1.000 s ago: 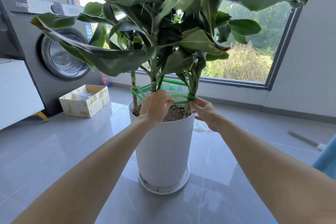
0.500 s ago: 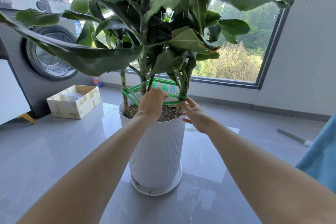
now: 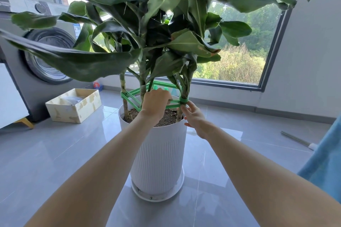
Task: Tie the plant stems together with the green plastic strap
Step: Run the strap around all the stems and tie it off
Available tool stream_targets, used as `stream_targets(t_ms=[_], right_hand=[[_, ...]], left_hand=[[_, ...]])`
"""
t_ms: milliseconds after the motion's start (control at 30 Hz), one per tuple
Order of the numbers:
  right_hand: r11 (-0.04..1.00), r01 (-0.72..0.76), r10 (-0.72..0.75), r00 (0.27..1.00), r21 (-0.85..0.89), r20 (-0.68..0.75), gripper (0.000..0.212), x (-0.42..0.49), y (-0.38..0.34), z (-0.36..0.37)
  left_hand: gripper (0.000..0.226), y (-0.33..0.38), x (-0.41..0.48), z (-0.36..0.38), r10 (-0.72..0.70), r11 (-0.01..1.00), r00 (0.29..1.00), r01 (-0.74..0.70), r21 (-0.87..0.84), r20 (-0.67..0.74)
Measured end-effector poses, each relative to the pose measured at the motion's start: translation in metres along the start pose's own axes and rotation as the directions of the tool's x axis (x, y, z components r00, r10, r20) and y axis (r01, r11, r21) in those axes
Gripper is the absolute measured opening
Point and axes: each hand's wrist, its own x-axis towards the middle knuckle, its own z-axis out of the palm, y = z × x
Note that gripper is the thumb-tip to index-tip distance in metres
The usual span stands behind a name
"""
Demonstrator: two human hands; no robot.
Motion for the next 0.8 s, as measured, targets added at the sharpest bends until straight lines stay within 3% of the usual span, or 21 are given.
stream_targets(t_ms=[233, 400, 600, 800], right_hand=[[0.999, 0.012, -0.010, 0.999, 0.044, -0.040, 0.028, -0.001, 0.002, 0.003], [0.998, 0.004, 0.001, 0.998, 0.069, -0.066, 0.032, 0.001, 0.003, 0.003], [0.996, -0.042, 0.047, 0.997, 0.076, -0.061, 0.032, -0.006, -0.002, 0.005], [0.996, -0.020, 0.024, 0.999, 0.083, -0.046, 0.034, 0.000, 0.001, 0.003]], left_hand=[[0.012, 0.002, 0.001, -0.001, -0.050, 0.998, 0.999, 0.050, -0.035, -0.017], [0.017, -0.006, 0.003, -0.005, -0.081, 0.981, 0.994, 0.092, -0.169, 0.073], [0.015, -0.008, 0.002, -0.003, 0.000, 0.997, 0.996, 0.007, -0.074, 0.093], [0.012, 0.000, 0.005, -0.011, 0.043, 0.983, 0.995, -0.060, 0.176, 0.094]])
